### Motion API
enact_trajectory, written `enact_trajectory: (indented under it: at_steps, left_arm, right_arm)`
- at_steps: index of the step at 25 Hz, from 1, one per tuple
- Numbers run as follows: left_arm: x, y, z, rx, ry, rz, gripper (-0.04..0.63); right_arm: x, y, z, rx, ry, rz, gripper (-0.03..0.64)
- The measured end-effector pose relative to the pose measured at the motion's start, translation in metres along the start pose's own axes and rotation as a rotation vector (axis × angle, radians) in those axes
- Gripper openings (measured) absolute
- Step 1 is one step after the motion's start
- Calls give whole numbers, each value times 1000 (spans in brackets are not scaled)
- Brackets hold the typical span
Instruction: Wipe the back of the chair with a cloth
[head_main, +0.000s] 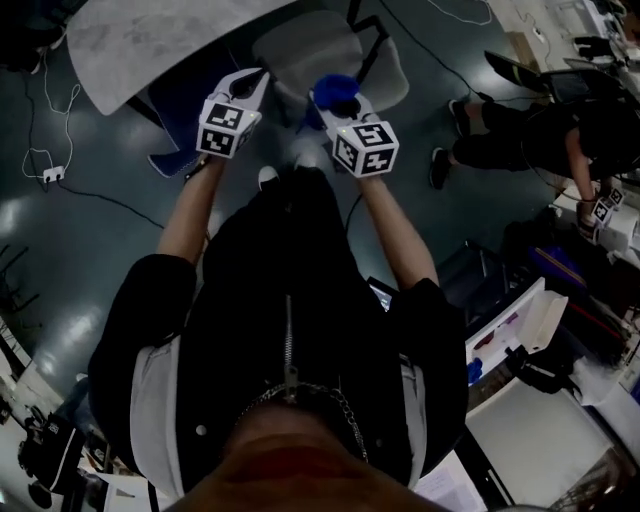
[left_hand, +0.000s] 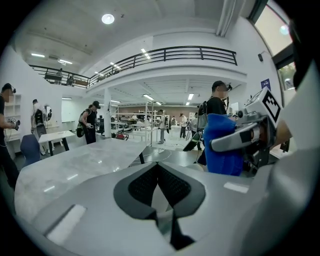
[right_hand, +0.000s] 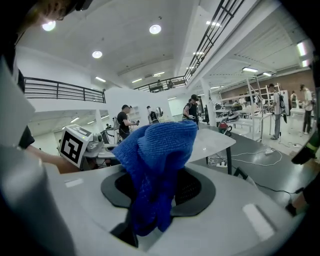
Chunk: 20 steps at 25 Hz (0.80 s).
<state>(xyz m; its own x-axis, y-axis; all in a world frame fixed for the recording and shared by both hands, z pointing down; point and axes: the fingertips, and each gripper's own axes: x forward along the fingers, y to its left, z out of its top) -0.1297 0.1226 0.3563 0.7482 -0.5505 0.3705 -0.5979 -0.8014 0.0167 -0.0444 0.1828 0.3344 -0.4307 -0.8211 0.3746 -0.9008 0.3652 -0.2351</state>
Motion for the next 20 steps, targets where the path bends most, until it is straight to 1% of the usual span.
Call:
enact_trajectory:
  at_steps: [3, 6, 9, 13, 20]
  left_arm:
    - [12, -5, -2, 6, 23, -26, 11]
    - [23, -1, -4, 2, 34, -23, 11]
    - [33, -2, -5, -5, 39, -23, 11]
    - [45, -5, -6, -15, 55, -26, 11]
    - [99, -2, 6, -10, 75, -47, 11]
  right_arm:
    - [1, -15, -5, 2, 23, -6, 161]
    - [6, -36, -10, 5, 39, -19, 161]
    - [5, -61, -16, 39, 46, -54, 161]
    - [5, -87, -14, 47, 40, -83, 161]
    - [25, -142, -6, 56, 57, -83, 161]
